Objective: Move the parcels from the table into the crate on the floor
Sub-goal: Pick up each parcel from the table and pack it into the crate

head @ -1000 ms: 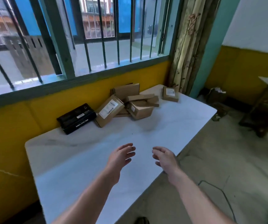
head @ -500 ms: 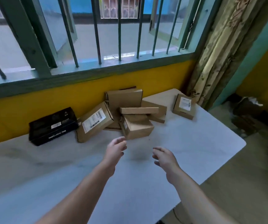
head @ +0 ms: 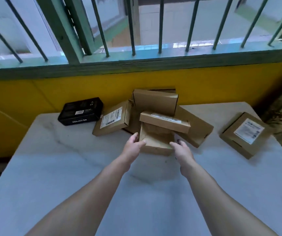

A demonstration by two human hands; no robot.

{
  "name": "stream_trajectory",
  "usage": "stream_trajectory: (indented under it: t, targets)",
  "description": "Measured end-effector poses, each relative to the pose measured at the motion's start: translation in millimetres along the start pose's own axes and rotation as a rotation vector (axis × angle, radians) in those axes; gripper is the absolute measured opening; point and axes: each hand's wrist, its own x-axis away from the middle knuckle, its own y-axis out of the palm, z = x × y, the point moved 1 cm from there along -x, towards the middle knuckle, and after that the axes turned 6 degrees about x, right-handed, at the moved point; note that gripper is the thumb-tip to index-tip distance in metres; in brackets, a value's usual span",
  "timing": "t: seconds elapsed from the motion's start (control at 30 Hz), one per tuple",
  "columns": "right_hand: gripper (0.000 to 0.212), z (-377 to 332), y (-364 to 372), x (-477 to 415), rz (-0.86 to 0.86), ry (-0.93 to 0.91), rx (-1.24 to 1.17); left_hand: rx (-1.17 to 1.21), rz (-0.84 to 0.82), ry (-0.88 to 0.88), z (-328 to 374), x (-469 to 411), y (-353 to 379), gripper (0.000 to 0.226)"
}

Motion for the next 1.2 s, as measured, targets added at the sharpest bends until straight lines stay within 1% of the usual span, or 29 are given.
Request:
stream_trajectory:
  t: [0.07, 0.23, 0.27, 0.33, 0.37, 0.5, 0.57, 0.67, 0.73, 0.83, 0.97, 1.07, 1.13, 1.2]
  targets:
    - [0.049, -4, -1, -5, -0.032, -0.014, 0.029, 0.024, 0.019, -0.01, -3, -1, 1, 0.064]
    - [0.047, 5, 8, -2, -0.117, -0.008, 0.045, 0.064, 0.118, -0.066, -23, 12, -26, 0.063]
    - [0.041, 8, 12, 2, -0.147, -0.007, 0.04, 0.084, 0.132, -0.083, -29, 17, -33, 0.062]
    - [0.022, 11, 20, 13, -0.195, -0.008, 0.029, 0.124, 0.161, -0.106, -39, 27, -45, 0.057]
    - [0.019, 12, 24, 17, -0.202, -0.013, 0.026, 0.14, 0.169, -0.106, -41, 32, -49, 0.053]
    - [0.018, 18, 36, 33, -0.193, -0.072, 0.013, 0.157, 0.191, -0.082, -50, 50, -63, 0.042]
    - [0.018, 17, 40, 42, -0.216, -0.107, 0.011, 0.167, 0.184, -0.066, -52, 56, -71, 0.026]
    - [0.021, 11, 48, 54, -0.213, -0.157, 0.003, 0.182, 0.193, 0.012, -52, 64, -85, 0.029]
    - [0.028, 7, 54, 62, -0.202, -0.175, -0.024, 0.24, 0.213, 0.07, -51, 67, -96, 0.029]
    - [0.032, 3, 64, 74, -0.209, -0.166, -0.155, 0.337, 0.255, 0.127, -49, 69, -113, 0.032]
    - [0.033, -3, 77, 92, -0.2, -0.201, -0.317, 0.435, 0.212, 0.15, -47, 70, -129, 0.035]
    - [0.021, -8, 84, 106, -0.208, -0.246, -0.398, 0.46, 0.173, 0.205, -43, 75, -138, 0.038]
    - [0.018, -11, 88, 113, -0.22, -0.268, -0.433, 0.457, 0.116, 0.252, -40, 80, -145, 0.04]
    - [0.02, -13, 92, 121, -0.219, -0.304, -0.469, 0.469, 0.058, 0.302, -38, 85, -152, 0.039]
